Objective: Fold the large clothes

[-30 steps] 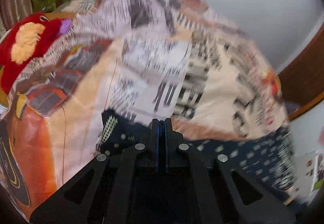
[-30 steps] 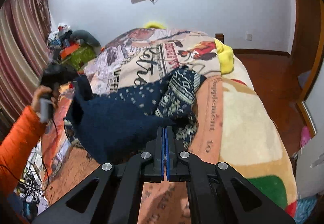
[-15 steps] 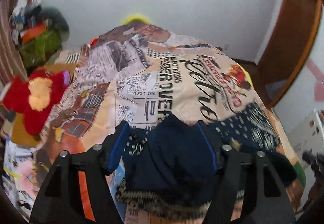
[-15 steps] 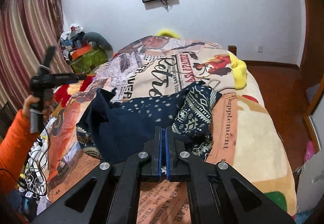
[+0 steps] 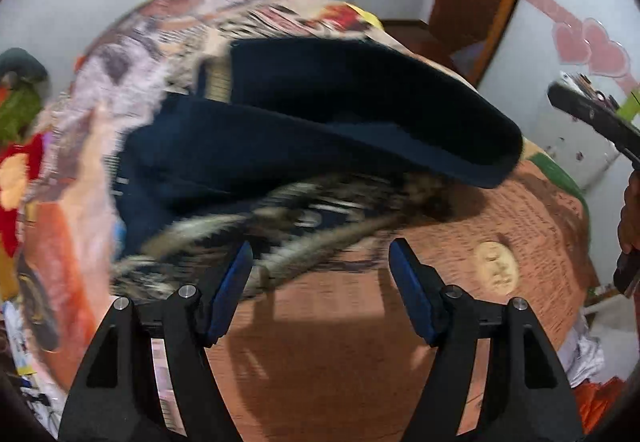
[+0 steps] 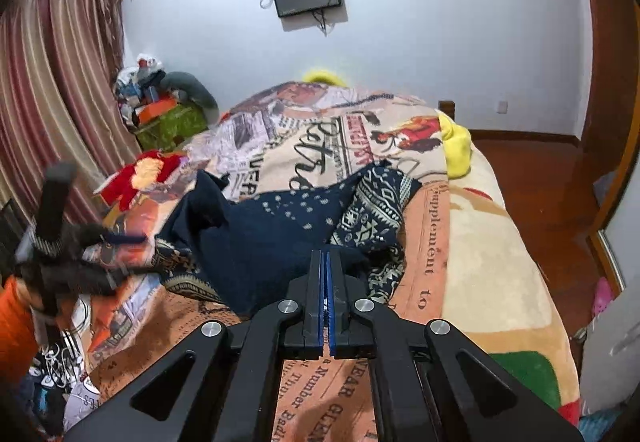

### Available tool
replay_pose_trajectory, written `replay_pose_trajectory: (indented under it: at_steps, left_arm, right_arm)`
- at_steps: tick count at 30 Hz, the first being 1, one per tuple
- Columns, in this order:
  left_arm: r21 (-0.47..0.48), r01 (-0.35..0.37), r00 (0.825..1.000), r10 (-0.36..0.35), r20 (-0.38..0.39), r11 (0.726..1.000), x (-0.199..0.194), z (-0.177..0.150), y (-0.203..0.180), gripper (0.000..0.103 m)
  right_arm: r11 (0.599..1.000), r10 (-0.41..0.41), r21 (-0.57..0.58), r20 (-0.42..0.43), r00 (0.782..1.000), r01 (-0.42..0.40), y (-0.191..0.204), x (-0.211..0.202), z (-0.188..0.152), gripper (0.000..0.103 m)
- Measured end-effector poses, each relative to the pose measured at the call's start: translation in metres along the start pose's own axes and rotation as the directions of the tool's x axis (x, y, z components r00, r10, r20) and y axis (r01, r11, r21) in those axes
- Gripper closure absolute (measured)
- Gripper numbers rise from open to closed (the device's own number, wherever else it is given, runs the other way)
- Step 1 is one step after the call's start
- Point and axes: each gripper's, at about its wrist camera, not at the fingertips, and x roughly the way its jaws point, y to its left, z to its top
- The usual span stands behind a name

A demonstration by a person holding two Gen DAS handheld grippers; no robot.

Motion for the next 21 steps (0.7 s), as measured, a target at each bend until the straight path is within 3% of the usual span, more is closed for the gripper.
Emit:
replay_pose_trajectory:
  at_steps: [2,5,9,16,21]
  left_arm:
    - [-0.009,0.029,0.999,-0.029,-0.022,1.0,0.011,0.006,-0.013,0.033]
    - [-0.017,0.048,0.999,-0.048,-0.005,0.999,0.016,0.022,-0.028,0.033]
    - [0.007,0.02,1.0,-0.021,0.015,1.0,0.024,0.046,-0.04,0.033]
    - [-0.038,0.018,0.999,-0.016,0.05,0.999,0.033,0.104,-0.037,0.033]
    - [-0.115,-0.011,0.997,0.019,0.075,0.993,0.05,0.156,-0.018,0.033]
  right_arm:
    - [1.0,-0.004,-0.007,0.01,1.0,0.004,0.0,-0.005,-0.001,0.103]
    - [0.999,-0.01,-0.054,-0.045,0.999,0.007,0.002,-0.001,-0.003,0.103]
    - [0.989,-0.07,-0.135,-0.089,0.994,0.058,0.005,0.004,-0.013,0.103]
    - [0.999,0.021,-0.042,-0.069,0.997,-0.024,-0.017,0.004,-0.015,0.103]
    - [1.0,-0.007,-0.022,-0.047,0.999,0.006,-0.026,0.009,-0.009,0.103]
